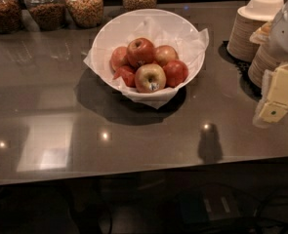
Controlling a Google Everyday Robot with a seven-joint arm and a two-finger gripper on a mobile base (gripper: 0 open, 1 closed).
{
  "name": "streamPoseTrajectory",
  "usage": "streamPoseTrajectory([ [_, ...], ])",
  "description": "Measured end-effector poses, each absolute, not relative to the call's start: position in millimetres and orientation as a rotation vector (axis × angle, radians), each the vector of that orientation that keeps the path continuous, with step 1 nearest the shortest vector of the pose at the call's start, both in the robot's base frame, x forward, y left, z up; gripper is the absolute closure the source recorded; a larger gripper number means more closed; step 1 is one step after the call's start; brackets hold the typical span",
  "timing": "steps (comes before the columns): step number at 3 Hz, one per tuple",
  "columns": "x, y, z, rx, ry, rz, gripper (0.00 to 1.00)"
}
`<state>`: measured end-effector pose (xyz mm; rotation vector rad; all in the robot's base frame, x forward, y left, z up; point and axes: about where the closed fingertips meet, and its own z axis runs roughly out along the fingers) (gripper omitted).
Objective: Pick apple from white bowl
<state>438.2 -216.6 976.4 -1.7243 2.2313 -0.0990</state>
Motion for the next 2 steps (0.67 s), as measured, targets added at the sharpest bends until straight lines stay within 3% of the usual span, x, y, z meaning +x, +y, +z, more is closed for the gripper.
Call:
streamPoseTrajectory([
  [2,451,-207,974,-1.703,2.213,-0.079,0.00],
])
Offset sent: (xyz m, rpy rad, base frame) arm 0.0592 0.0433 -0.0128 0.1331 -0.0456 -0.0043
